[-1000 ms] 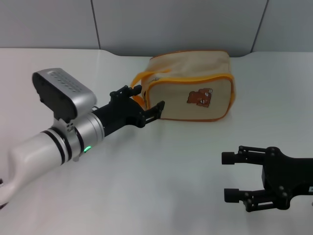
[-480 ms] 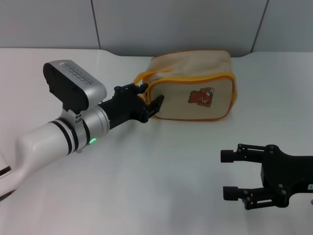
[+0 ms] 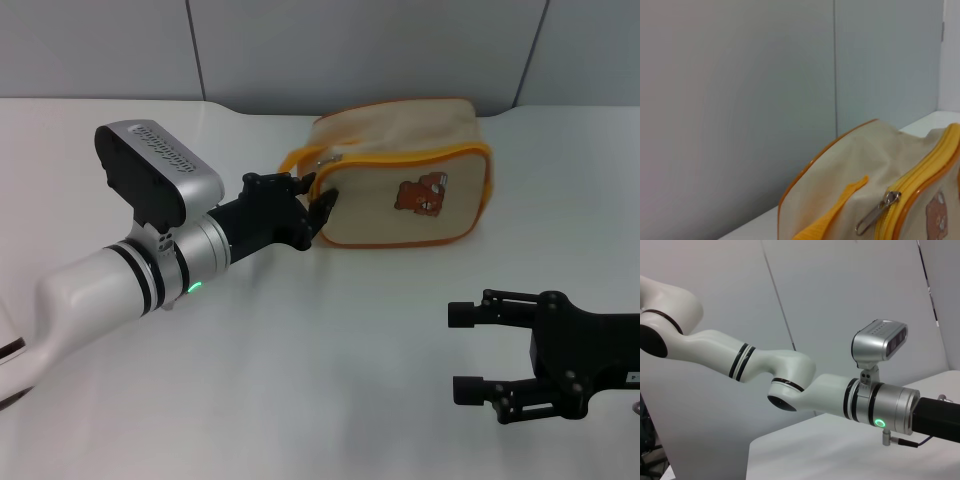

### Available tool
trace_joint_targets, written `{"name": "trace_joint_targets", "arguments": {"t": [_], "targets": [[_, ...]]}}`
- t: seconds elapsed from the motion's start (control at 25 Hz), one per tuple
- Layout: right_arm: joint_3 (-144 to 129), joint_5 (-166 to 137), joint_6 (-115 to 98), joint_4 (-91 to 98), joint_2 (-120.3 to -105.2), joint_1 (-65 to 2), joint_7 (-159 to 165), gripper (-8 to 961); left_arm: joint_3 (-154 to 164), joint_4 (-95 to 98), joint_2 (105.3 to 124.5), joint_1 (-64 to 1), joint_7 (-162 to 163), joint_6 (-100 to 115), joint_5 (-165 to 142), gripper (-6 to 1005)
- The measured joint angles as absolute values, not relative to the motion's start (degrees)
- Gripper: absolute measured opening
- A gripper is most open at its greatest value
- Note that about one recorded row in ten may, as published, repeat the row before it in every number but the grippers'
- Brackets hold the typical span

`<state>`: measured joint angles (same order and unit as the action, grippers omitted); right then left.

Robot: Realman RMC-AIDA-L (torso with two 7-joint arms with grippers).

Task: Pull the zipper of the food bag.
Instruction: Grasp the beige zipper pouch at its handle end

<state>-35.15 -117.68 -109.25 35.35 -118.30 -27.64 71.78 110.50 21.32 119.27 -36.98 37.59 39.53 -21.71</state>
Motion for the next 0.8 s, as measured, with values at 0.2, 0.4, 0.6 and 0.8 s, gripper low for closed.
{"name": "trace_joint_targets", "arguments": {"t": [0.2, 0.4, 0.6, 0.8], "targets": [[-35.1, -117.7, -108.8, 35.3, -118.30, -27.8, 71.8, 841, 110.0, 21.4, 119.27, -35.7, 36.1, 43.3, -21.3, 267], [-35.1, -117.6, -108.9, 35.2, -118.30, -27.8, 71.8, 841, 110.4, 21.1, 119.27, -35.9, 35.3, 43.8, -21.2, 234], [-34.3, -114.9, -109.0, 35.2, -118.31, -27.1, 71.7, 841, 110.2, 21.7, 119.27, -35.3, 34.6, 45.0, -21.2, 193], [-27.8, -104.6, -109.0, 34.0, -118.81, -24.2, 66.2, 841, 107.9, 22.4, 119.27, -32.2, 24.1, 53.8, -19.9, 166]]}}
